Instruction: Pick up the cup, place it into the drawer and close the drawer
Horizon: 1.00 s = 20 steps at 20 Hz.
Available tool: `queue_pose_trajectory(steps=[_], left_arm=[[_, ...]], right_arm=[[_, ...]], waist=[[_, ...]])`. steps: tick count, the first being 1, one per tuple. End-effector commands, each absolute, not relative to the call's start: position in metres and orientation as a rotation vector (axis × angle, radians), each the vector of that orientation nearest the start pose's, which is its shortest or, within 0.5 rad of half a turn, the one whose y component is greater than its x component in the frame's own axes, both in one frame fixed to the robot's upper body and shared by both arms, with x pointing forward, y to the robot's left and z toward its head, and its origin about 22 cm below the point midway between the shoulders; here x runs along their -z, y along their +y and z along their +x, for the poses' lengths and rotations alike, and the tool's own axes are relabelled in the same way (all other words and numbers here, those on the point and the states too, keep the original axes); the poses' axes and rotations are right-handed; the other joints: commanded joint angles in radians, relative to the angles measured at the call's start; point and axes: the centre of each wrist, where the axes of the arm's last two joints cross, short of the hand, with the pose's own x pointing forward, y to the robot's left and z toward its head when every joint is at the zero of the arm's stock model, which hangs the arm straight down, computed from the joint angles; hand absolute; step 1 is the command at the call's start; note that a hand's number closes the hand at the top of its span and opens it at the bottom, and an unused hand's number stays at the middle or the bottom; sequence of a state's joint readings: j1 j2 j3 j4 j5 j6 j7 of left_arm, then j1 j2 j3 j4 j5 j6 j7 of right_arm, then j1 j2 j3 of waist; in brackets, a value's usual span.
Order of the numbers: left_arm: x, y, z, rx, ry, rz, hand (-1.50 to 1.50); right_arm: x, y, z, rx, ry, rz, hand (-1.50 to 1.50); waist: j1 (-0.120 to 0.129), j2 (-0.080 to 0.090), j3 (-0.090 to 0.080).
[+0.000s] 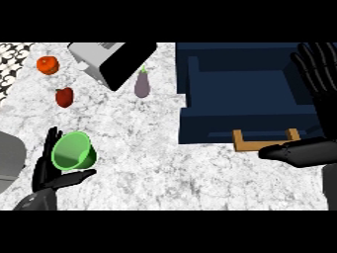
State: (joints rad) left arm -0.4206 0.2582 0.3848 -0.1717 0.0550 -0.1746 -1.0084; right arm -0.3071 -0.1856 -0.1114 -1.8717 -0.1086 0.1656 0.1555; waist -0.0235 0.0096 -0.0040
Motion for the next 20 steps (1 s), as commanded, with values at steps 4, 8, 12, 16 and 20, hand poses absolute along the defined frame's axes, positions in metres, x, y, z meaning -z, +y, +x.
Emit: queue_pose_trajectory(steps=[4,8,12,16,20], left_arm=[[0.153,0.325,0.248,-0.268,-1.748,-0.118,1.50],[0.144,0.319,0.262,-0.195,-1.901,0.123,1.50],[0.148,0.322,0.254,-0.154,-1.942,0.350,1.50],[0.152,0.284,0.266,-0.142,-1.957,0.376,1.50],[0.133,0.276,0.292,-0.255,-2.037,0.159,1.50]], right_arm=[[-0.155,-0.251,0.273,-0.286,-1.973,0.068,-1.50],[-0.142,-0.273,0.280,-0.263,-1.981,0.034,-1.50],[-0.150,-0.256,0.270,-0.268,-1.991,0.060,-1.50],[-0.158,-0.256,0.280,-0.280,-1.994,0.081,-1.50],[-0.159,-0.250,0.286,-0.255,-2.004,0.087,-1.50]], waist=[[-0.006,0.000,-0.001],[0.000,0.002,0.001],[-0.009,0.002,-0.001],[-0.005,0.003,0.000],[0.010,-0.002,0.001]])
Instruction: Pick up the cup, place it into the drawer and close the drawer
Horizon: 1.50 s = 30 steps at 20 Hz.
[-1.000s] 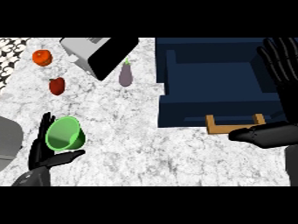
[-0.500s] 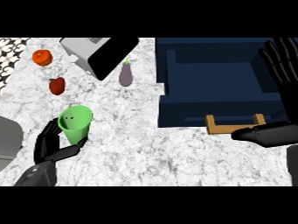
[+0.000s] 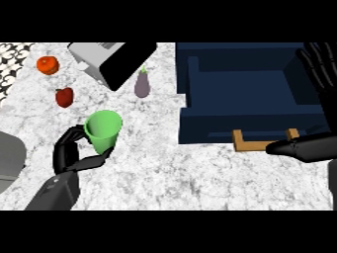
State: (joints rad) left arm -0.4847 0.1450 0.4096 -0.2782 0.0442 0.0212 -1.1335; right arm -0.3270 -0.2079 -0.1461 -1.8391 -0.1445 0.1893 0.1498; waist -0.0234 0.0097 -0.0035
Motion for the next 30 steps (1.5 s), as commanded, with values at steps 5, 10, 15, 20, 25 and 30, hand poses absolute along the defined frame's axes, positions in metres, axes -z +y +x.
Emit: queue_pose_trajectory(steps=[5,10,15,20,25,30], left_arm=[[0.101,0.271,0.328,-0.164,-2.108,-0.084,1.50],[0.045,0.241,0.378,-0.080,-2.163,-0.171,1.50],[0.004,0.186,0.397,0.022,-2.165,-0.263,1.50],[-0.056,0.140,0.414,0.106,-2.144,-0.329,1.50],[-0.138,0.097,0.430,0.142,-2.148,-0.282,1.50],[-0.174,0.056,0.437,0.166,-2.139,-0.173,1.50]], right_arm=[[-0.163,-0.257,0.274,-0.272,-1.997,0.027,-1.50],[-0.153,-0.268,0.269,-0.271,-1.997,0.024,-1.50],[-0.154,-0.284,0.270,-0.259,-1.991,0.003,-1.50],[-0.126,-0.277,0.271,-0.259,-1.954,0.004,-1.50],[-0.145,-0.270,0.277,-0.259,-1.985,0.005,-1.50],[-0.133,-0.268,0.299,-0.255,-1.994,0.013,-1.50]], waist=[[0.011,-0.009,0.002],[0.018,-0.012,0.004],[0.032,-0.017,0.005],[0.030,-0.018,0.005],[0.015,-0.014,0.004],[-0.006,-0.002,0.004]])
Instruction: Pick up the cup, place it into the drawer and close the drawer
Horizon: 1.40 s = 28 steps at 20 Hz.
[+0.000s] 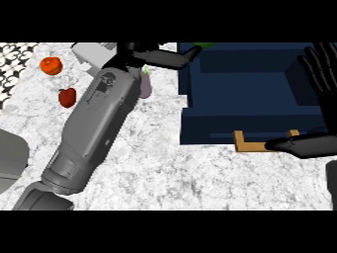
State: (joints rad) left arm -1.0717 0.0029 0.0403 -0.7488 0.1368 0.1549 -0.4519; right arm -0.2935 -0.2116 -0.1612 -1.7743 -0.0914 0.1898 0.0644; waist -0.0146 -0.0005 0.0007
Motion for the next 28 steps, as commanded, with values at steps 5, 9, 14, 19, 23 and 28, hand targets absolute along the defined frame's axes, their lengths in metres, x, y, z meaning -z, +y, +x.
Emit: queue_pose_trajectory(steps=[5,9,14,19,23,28], left_arm=[[-0.185,0.032,0.439,0.199,-1.977,-0.102,1.50],[-0.162,0.038,0.449,0.244,-1.903,-0.015,1.50],[-0.137,0.042,0.448,0.353,-1.796,-0.003,1.50],[-0.143,0.034,0.447,0.467,-1.715,0.026,1.50],[-0.121,0.040,0.443,0.515,-1.702,0.034,-1.50],[-0.116,0.043,0.441,0.359,-1.759,-0.069,-1.50]], right_arm=[[-0.140,-0.265,0.283,-0.291,-1.991,0.028,-1.50],[-0.144,-0.266,0.283,-0.271,-2.018,0.056,-1.50],[-0.149,-0.265,0.291,-0.296,-2.032,0.082,-1.50],[-0.156,-0.260,0.290,-0.349,-2.036,0.103,-1.50],[-0.168,-0.244,0.298,-0.355,-2.060,0.168,-1.50],[-0.157,-0.231,0.297,-0.414,-2.042,0.300,-1.50]], waist=[[-0.039,0.006,0.000],[-0.052,0.018,0.001],[-0.094,0.034,0.002],[-0.146,0.037,0.002],[-0.182,0.045,0.002],[-0.204,0.056,0.001]])
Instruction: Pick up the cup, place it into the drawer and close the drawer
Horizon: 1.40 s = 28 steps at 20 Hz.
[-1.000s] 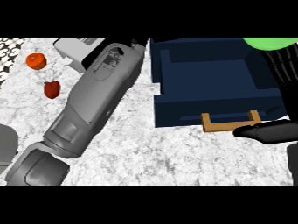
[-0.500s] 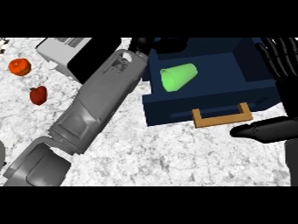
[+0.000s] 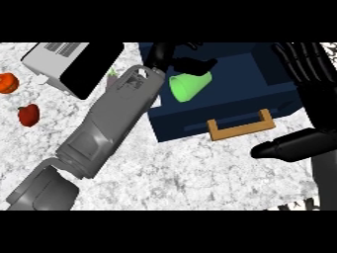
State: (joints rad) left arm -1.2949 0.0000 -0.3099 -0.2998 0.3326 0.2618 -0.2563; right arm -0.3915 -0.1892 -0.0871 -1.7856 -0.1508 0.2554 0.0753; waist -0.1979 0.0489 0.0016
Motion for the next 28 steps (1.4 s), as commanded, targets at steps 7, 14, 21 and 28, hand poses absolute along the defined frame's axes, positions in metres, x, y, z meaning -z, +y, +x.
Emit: queue_pose_trajectory(steps=[7,14,21,28], left_arm=[[-0.130,0.038,0.438,0.195,-1.881,-0.287,-1.50],[-0.132,0.040,0.441,0.062,-1.932,-0.231,-1.50],[-0.125,0.044,0.442,0.005,-1.913,-0.247,-1.50],[-0.094,0.059,0.434,-0.043,-1.900,-0.325,-1.50]], right_arm=[[-0.157,-0.195,0.298,-0.704,-1.928,0.641,1.50],[-0.144,-0.210,0.286,-1.104,-1.637,0.446,1.50],[-0.127,-0.207,0.275,-1.224,-1.595,0.039,-1.50],[-0.044,-0.201,0.303,-1.251,-1.403,-0.067,-1.50]], waist=[[0.004,-0.001,-0.002],[0.067,-0.021,-0.001],[0.143,-0.033,-0.001],[0.223,-0.040,-0.001]])
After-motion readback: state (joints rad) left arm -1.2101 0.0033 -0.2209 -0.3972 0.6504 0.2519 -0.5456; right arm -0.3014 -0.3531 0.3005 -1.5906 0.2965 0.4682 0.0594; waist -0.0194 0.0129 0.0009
